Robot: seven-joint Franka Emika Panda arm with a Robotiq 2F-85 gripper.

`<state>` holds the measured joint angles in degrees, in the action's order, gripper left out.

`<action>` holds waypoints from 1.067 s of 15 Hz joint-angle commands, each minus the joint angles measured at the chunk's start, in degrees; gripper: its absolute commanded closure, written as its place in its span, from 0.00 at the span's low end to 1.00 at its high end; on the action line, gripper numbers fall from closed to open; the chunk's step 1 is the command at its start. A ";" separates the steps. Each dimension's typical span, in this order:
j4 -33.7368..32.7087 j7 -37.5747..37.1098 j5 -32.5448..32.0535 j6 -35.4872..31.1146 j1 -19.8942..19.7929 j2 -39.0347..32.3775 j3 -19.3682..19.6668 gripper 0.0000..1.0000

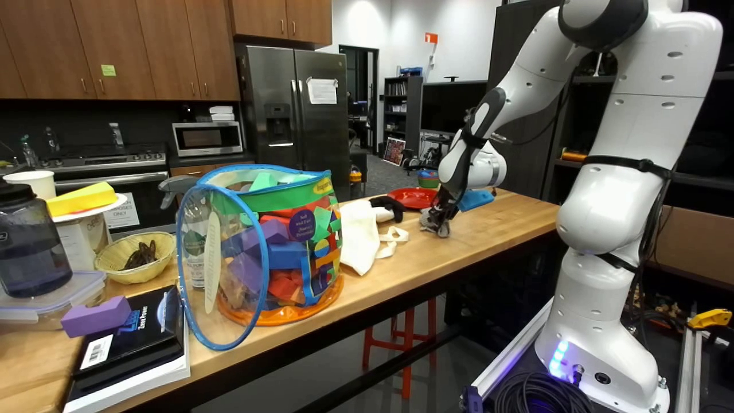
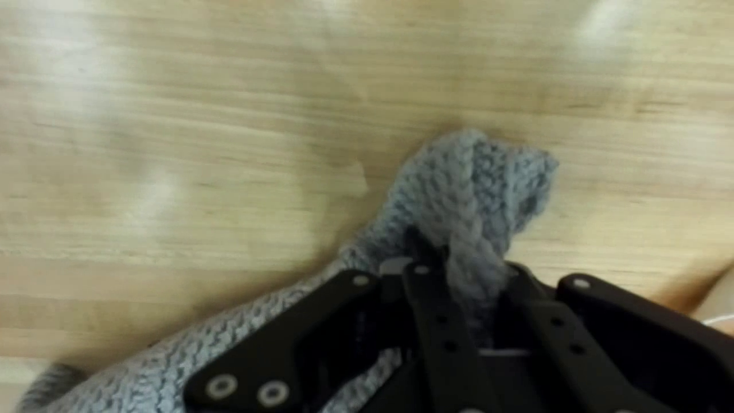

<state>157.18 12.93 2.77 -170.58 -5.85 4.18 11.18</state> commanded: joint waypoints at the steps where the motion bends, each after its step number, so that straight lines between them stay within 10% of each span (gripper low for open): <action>1: 1.68 -5.59 -4.44 -0.45 0.33 1.75 -4.12 0.96; 16: 1.65 -27.82 -19.05 4.66 -2.97 3.04 -11.42 0.96</action>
<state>158.83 -12.05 -13.05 -167.88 -6.93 6.53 -0.50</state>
